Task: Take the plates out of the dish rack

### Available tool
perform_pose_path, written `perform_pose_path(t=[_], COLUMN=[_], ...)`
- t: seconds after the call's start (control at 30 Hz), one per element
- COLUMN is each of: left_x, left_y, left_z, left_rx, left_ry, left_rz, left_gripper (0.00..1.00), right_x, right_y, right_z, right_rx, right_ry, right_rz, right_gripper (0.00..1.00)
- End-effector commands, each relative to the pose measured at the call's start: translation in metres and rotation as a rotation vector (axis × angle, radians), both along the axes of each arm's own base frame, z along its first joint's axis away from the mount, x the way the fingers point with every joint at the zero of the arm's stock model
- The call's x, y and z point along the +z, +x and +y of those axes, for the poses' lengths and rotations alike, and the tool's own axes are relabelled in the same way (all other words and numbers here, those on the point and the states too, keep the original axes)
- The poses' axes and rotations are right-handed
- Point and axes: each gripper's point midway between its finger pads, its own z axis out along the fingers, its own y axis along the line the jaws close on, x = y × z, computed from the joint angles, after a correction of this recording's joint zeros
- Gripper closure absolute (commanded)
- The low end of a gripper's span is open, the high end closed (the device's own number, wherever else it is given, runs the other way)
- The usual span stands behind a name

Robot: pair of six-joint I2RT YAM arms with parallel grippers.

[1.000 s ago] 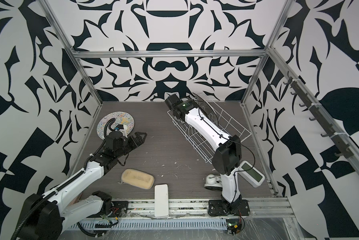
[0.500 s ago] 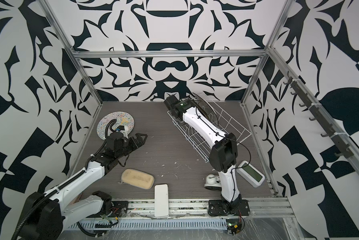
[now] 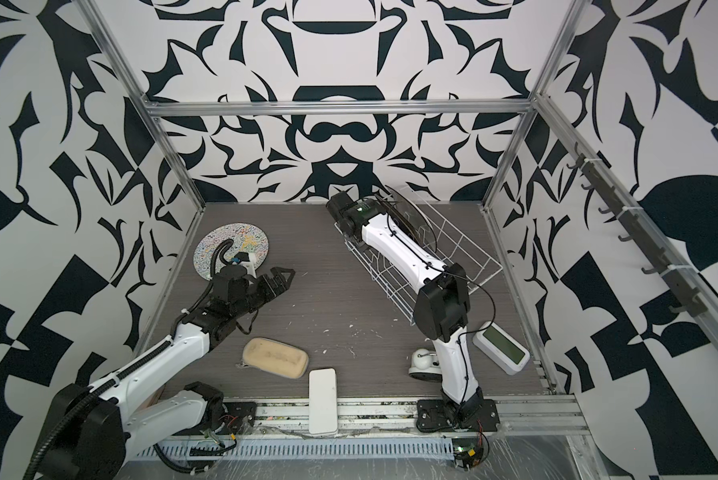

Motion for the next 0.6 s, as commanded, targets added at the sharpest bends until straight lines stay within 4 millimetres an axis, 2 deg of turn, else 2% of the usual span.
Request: perform_pose_path(t=[0.0, 0.2, 0.57], left_x=[-0.009, -0.009, -0.011], left_y=[-0.001, 0.0, -0.002], left_z=[0.0, 0.0, 0.001], left_rx=[0.005, 0.007, 0.006], left_ry=[-0.003, -0.004, -0.002], left_rz=[0.016, 0.016, 0.022], left_gripper=[0.01, 0.01, 0.01], right_x=[0.021, 0.023, 0.012], right_y=[0.003, 0.005, 0.008], right_z=[-0.006, -0.008, -0.014], right_rx=[-0.013, -0.02, -0.018], right_ry=[-0.027, -0.029, -0.046], right_rz=[-0.051, -0.055, -0.022], right_gripper=[0.61, 0.65, 0.72])
